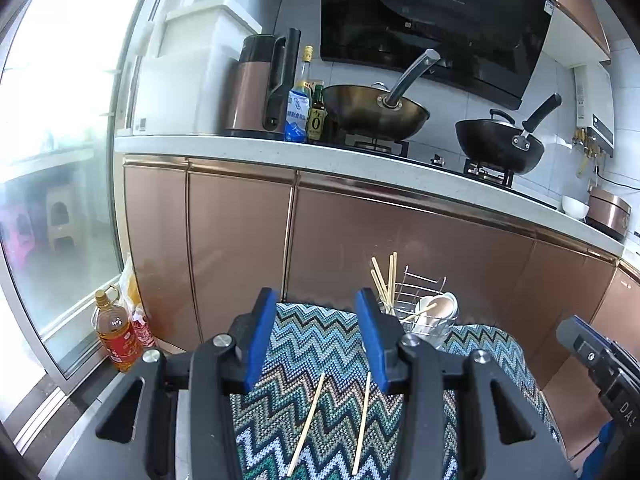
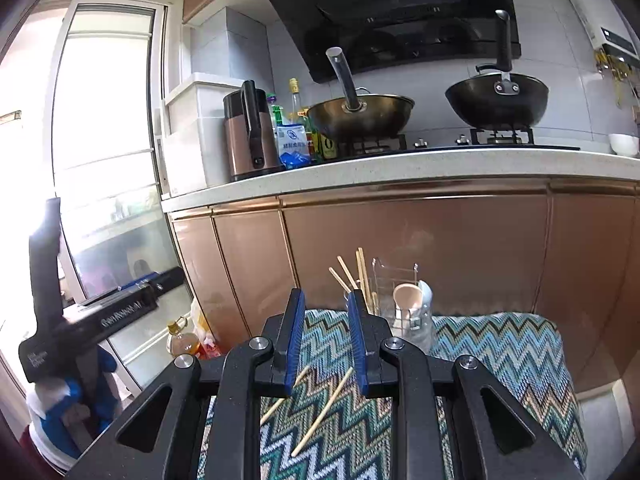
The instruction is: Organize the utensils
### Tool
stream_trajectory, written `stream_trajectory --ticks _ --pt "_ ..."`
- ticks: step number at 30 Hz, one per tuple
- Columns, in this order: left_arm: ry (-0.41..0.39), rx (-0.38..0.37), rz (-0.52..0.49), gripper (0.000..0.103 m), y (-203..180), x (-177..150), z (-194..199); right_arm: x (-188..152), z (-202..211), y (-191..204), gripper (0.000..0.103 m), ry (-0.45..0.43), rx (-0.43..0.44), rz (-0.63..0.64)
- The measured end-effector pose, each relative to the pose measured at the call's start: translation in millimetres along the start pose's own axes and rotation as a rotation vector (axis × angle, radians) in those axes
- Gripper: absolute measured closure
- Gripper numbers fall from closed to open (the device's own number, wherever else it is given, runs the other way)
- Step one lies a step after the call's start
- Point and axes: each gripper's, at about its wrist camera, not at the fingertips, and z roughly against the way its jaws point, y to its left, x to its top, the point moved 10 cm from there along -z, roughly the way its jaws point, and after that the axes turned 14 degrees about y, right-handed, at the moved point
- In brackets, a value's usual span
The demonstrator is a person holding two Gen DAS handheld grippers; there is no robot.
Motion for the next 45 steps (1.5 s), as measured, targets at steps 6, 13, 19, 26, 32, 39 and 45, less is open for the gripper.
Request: stream_trajectory --ticks 6,13,19,26,32,39,45 --pt "0.02 0.014 0.0 0.062 3 -9 7 -9 19 -12 0.079 -0.016 -0.022 -0.024" --pt "0.019 0.018 -0.006 0.062 8 -15 19 -14 40 -32 0.077 -0.04 -0.045 -0.074" --pt "0.02 0.021 0.005 0.062 12 -18 30 -18 46 -42 0.077 -0.043 -0.047 -0.112" --pt "0.01 0.03 -0.003 0.058 15 -21 41 -18 51 -44 0.077 -0.047 -0.051 -0.112" --pt "0.008 0.043 -0.007 0.058 22 -20 44 -21 51 -50 0.076 -0.043 -0.061 -0.122" --pt "0.105 0.061 -0.02 0.058 32 -32 12 -31 32 -66 0.076 0.021 -0.081 -0.149" --pt "0.221 0.05 -0.073 0.058 29 -49 -31 -44 -1 -71 0.076 0.112 -0.081 -0.153"
